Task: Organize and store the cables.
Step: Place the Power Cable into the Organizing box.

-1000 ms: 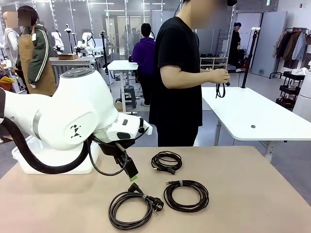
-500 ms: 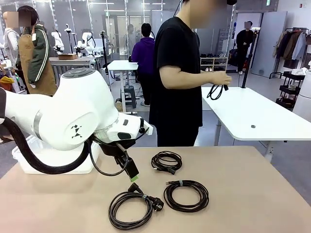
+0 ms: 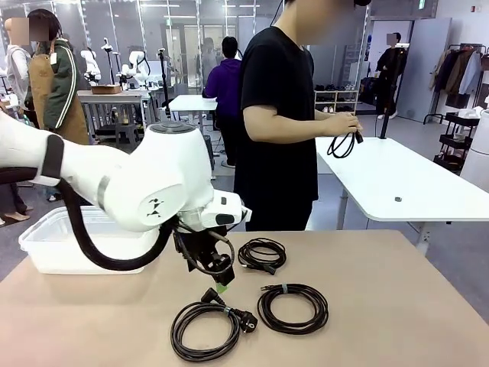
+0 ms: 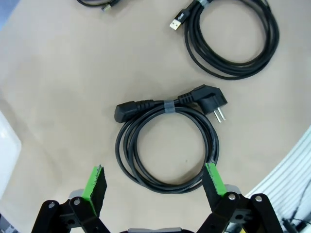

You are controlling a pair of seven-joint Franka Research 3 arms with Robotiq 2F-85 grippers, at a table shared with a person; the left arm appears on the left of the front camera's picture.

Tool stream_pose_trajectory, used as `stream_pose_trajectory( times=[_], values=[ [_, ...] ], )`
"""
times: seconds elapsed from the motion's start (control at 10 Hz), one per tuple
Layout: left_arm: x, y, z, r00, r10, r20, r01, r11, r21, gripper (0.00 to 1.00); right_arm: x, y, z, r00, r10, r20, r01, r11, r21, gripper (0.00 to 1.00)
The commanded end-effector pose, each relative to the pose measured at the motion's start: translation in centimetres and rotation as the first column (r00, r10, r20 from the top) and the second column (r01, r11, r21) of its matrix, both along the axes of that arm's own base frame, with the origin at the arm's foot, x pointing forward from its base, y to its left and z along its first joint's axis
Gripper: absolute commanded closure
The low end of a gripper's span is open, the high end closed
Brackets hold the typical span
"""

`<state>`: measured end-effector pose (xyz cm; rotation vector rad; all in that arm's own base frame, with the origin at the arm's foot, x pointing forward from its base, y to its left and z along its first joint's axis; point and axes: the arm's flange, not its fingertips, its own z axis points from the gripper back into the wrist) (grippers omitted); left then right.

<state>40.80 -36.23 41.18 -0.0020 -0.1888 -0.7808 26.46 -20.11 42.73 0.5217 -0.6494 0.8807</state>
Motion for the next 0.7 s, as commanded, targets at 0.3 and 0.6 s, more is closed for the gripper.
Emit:
stream_pose_trajectory(
  times=[0.3, 0.6],
  values=[
    [2.8, -2.0, -3.3, 0.997, 0.021, -0.080, -0.017, 0.999, 0.048, 0.00, 0.0, -0.2, 0.0, 1.000, 0.013, 0.018, -0.013, 1.000, 0.006, 0.00],
    [3.1, -1.5, -3.4, 0.964, 0.243, -0.109, -0.243, 0.970, 0.010, 0.00, 0.0, -0.2, 0.0, 1.000, 0.013, 0.018, -0.013, 1.000, 0.006, 0.00]
  ],
)
